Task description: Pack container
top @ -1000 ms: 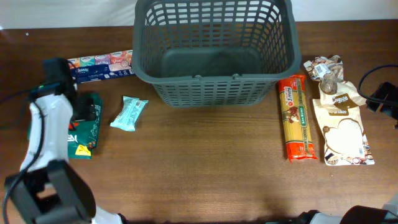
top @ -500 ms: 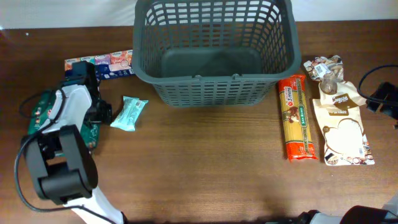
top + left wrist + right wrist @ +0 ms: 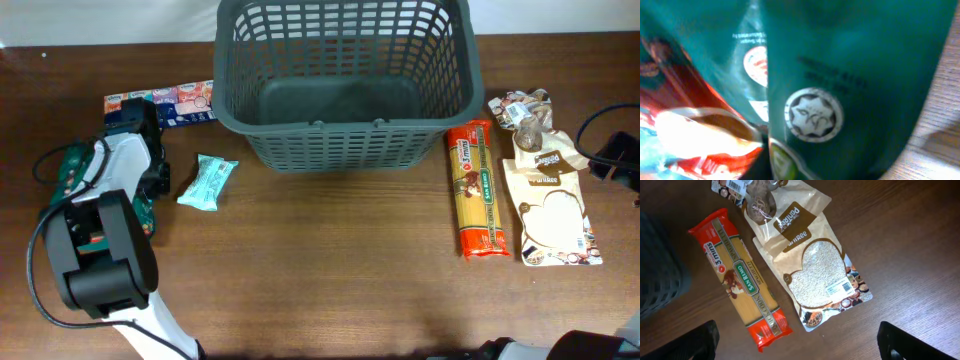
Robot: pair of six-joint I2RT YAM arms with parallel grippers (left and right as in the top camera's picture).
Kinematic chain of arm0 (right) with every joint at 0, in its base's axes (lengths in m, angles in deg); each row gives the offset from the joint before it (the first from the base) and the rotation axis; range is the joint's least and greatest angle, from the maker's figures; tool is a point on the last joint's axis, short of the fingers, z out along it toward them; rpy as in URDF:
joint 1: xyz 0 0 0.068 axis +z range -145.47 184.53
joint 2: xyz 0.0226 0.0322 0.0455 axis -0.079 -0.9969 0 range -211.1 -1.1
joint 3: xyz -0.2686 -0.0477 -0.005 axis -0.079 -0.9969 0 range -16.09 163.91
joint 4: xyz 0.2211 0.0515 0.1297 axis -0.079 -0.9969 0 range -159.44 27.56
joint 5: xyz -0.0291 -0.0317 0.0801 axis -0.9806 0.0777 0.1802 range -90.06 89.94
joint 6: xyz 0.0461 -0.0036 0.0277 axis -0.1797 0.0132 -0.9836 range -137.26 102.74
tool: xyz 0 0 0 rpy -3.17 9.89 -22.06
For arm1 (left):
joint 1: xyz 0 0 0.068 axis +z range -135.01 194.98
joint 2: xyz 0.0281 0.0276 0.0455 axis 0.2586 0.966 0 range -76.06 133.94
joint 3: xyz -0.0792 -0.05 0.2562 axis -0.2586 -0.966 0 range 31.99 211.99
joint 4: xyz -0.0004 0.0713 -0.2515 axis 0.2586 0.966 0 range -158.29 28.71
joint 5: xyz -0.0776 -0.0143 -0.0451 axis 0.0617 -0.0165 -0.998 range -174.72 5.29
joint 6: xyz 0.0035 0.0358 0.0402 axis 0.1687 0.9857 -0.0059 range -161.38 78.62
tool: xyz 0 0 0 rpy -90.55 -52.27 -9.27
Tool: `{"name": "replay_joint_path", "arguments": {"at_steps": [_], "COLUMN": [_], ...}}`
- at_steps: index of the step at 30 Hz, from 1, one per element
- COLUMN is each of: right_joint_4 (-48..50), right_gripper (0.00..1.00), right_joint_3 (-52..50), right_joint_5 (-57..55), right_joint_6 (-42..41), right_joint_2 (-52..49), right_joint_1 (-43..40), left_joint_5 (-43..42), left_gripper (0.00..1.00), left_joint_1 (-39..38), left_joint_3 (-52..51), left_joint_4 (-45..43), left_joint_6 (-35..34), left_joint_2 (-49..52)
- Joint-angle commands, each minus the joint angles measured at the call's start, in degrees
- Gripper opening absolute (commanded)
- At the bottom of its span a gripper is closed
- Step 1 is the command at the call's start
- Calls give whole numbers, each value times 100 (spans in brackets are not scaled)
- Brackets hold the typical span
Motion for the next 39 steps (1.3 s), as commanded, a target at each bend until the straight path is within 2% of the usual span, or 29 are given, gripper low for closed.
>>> {"name": "replay_joint_path", "arguments": {"at_steps": [1, 12, 27, 39], "right_joint_4": [-2, -2, -2, -2], "right_gripper": [99, 99, 99, 99], "right_joint_3": [28, 28, 28, 28], "right_joint_5": [72, 72, 72, 74], "right_joint_6": [-48, -48, -48, -48], "right_joint_2": [42, 42, 42, 42], "right_joint_1": [-33, -33, -33, -33], "left_joint_5": [-481, -481, -505, -507], "left_gripper": [2, 2, 2, 2], "left_joint_1": [11, 9, 9, 11], "left_joint_3": [-87, 87, 2514, 3130], "left_joint_4": [-42, 140, 1884, 2347], "left_joint_6": [11, 9, 144, 181], "left_joint_2": [404, 345, -151, -162]}}
